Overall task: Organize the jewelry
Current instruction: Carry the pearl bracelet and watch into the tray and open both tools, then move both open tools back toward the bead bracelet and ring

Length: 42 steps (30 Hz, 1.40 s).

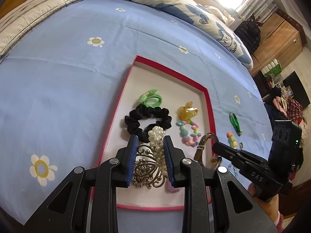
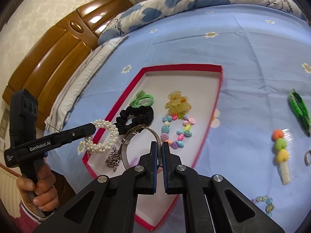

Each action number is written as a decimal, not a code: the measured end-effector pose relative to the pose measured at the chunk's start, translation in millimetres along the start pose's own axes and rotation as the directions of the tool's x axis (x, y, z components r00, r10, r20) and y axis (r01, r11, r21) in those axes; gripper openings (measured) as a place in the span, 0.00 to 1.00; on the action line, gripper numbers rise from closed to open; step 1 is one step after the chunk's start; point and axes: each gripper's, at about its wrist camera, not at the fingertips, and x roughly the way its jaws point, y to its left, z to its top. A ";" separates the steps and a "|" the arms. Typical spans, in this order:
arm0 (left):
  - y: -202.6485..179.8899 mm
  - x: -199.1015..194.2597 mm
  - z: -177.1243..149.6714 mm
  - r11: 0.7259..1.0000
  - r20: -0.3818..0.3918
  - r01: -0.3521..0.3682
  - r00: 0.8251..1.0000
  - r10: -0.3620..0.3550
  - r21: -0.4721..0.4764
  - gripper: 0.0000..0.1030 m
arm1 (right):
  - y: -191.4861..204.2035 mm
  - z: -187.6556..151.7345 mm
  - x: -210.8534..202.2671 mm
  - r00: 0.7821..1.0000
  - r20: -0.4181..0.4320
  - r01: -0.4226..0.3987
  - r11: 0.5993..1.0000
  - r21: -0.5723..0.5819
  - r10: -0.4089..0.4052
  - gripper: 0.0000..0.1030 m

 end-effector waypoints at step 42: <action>-7.4 15.8 -8.0 0.995 -0.050 -0.096 0.994 0.098 0.025 0.45 | -8.5 -1.6 -9.7 0.999 -0.002 0.038 0.999 0.013 -0.038 0.39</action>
